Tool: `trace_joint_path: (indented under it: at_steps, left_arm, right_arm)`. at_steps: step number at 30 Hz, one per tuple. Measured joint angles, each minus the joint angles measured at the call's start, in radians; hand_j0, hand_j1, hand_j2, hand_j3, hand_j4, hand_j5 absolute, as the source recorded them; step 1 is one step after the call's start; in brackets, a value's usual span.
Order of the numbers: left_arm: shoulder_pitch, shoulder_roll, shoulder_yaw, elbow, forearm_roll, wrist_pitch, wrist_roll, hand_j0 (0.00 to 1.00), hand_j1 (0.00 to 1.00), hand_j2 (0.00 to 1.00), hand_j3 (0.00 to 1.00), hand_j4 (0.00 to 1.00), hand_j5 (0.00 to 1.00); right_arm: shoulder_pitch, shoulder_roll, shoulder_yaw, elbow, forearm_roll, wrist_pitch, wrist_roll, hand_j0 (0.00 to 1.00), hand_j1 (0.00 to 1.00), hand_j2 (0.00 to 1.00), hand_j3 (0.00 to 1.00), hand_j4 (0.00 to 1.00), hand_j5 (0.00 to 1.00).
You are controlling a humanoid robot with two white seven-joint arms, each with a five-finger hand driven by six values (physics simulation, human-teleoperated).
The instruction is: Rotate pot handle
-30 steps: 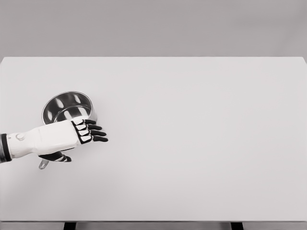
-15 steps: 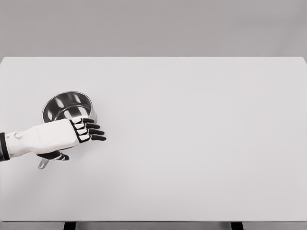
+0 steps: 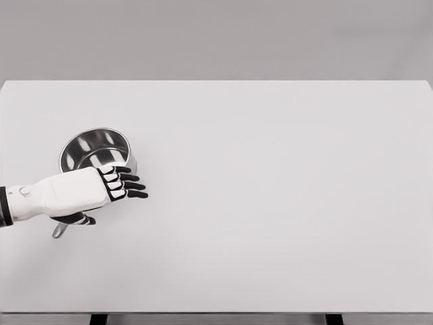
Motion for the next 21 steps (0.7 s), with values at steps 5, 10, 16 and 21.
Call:
trace_joint_path:
  at_steps: [5,10,16,21]
  left_arm:
    - [0.0,0.001,0.008,0.0,-0.002,0.0,0.0,1.0,1.0,1.0,1.0,1.0,1.0]
    - [0.0,0.01,0.013,0.001,-0.002,0.0,0.0,1.0,1.0,1.0,1.0,1.0,1.0]
    - [0.002,0.018,0.019,0.007,-0.002,0.0,0.0,1.0,1.0,1.0,1.0,1.0,1.0]
    - [0.002,0.021,0.02,0.011,-0.003,0.0,0.0,1.0,1.0,1.0,1.0,1.0,1.0]
  right_arm:
    - [0.0,0.0,0.0,0.0,0.0,0.0,0.0,1.0,1.0,1.0,1.0,1.0,1.0]
    - [0.0,0.0,0.0,0.0,0.0,0.0,0.0,1.0,1.0,1.0,1.0,1.0,1.0]
    - [0.0,0.0,0.0,0.0,0.0,0.0,0.0,1.0,1.0,1.0,1.0,1.0,1.0]
    - [0.0,0.0,0.0,0.0,0.0,0.0,0.0,1.0,1.0,1.0,1.0,1.0,1.0]
